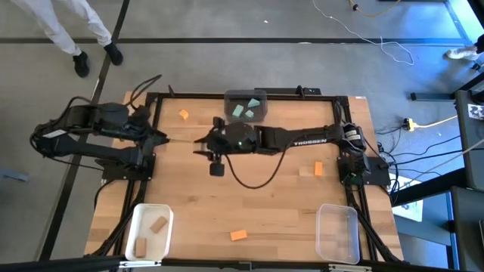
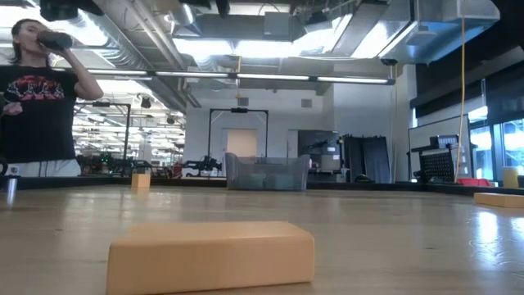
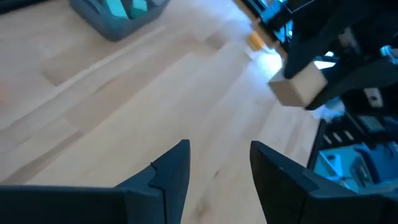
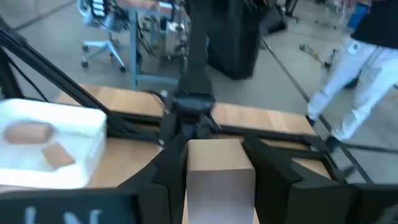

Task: Sort & place blocks by color
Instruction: Put the brown block into the white bin

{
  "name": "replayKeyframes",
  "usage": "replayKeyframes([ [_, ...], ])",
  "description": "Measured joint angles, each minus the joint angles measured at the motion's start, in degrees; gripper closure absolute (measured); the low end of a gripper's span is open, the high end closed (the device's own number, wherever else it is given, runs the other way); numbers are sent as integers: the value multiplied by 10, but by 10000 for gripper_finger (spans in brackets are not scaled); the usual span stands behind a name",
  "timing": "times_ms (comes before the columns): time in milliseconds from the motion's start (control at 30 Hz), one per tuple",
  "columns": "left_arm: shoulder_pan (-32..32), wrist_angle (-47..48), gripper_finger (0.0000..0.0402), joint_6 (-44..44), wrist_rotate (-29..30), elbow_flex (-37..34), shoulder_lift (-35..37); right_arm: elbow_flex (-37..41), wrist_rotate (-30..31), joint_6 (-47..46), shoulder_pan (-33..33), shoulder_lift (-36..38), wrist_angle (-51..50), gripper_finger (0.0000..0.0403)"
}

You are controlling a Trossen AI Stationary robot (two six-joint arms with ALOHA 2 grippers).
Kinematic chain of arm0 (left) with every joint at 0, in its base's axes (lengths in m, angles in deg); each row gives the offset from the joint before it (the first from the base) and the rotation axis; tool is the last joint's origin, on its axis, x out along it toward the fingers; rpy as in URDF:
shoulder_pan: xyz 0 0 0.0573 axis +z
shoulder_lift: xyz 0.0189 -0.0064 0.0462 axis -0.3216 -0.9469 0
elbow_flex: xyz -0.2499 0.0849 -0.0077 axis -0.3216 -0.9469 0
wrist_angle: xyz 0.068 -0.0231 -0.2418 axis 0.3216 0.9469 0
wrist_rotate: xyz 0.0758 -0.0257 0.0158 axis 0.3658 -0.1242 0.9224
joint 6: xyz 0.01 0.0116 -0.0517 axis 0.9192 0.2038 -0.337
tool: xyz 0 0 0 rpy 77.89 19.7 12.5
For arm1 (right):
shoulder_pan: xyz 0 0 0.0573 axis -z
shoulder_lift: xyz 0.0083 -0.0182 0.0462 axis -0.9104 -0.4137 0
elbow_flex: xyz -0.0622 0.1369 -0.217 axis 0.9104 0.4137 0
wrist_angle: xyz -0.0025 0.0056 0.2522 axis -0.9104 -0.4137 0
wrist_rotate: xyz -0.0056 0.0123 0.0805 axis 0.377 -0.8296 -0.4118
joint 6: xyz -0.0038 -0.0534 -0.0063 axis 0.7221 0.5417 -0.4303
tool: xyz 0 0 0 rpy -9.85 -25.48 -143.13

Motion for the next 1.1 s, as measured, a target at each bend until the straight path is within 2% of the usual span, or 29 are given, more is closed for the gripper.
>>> replayKeyframes([
  [233, -23, -5, 243, 37, -29, 0, 5, 0, -12, 16, -31, 0, 44, 275],
  [400, -26, -54, 243, -15, -29, 0, 3, 0, 5, 16, -37, 0, 57, 275],
  [500, -26, -81, 243, -3, -42, 0, 3, 0, 7, 2, -37, 0, 63, 275],
  [833, -26, -118, 243, 253, -28, 0, 3, 0, 63, -94, -31, 0, 88, 275],
  [1100, -26, -111, 244, 449, -1, 0, -2, 0, 66, -197, -7, 0, 90, 275],
])
